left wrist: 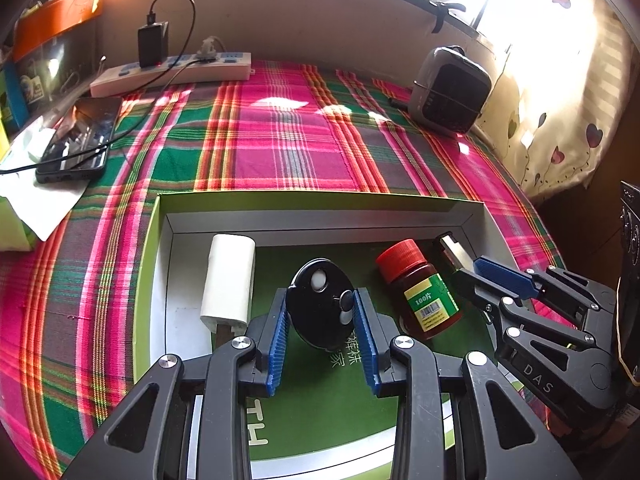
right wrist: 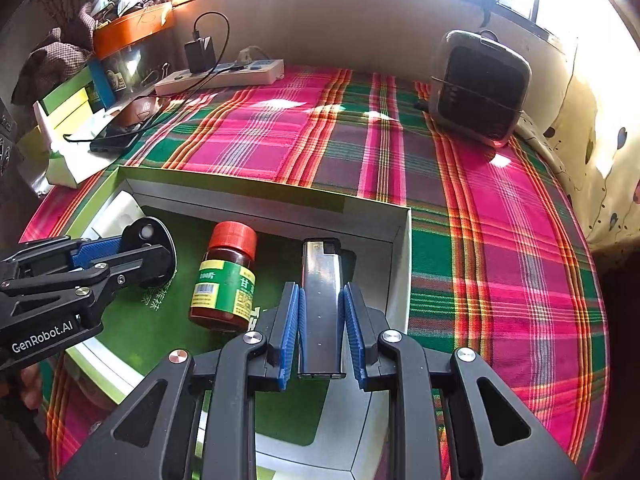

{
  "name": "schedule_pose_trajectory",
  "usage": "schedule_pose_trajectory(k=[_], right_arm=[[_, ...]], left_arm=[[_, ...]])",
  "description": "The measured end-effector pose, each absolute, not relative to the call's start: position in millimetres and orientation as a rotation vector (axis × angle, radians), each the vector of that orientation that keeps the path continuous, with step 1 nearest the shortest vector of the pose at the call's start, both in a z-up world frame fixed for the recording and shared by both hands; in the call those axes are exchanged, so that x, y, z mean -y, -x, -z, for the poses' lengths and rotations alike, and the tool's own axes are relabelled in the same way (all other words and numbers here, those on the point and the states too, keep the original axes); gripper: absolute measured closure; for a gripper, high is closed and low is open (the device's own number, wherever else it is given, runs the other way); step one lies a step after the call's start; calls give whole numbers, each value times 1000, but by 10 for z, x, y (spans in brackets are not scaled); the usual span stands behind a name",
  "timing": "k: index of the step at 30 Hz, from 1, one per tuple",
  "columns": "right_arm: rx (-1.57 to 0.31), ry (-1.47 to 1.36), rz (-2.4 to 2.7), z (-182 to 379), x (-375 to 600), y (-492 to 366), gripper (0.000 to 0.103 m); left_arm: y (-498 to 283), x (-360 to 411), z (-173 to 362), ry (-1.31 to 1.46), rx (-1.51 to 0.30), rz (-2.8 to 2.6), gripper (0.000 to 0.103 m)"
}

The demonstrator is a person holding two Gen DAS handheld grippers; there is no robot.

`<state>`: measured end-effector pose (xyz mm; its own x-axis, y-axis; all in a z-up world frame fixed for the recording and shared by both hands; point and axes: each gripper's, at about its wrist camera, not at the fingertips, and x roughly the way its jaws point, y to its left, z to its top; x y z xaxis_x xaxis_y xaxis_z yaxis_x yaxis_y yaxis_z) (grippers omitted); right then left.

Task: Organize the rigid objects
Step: 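Lower the black disc into the tray and open while the right gripper releases the bar there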

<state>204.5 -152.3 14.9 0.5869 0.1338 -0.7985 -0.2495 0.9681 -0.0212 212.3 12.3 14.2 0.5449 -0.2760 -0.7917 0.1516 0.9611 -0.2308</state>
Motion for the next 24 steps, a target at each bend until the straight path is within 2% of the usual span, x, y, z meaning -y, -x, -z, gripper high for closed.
schedule_pose_trajectory(k=[24], right_arm=[[-905,127,-240,-130,1499,-2023,78]], left_arm=[[-2128,-116,-141,138,-971,244,72]])
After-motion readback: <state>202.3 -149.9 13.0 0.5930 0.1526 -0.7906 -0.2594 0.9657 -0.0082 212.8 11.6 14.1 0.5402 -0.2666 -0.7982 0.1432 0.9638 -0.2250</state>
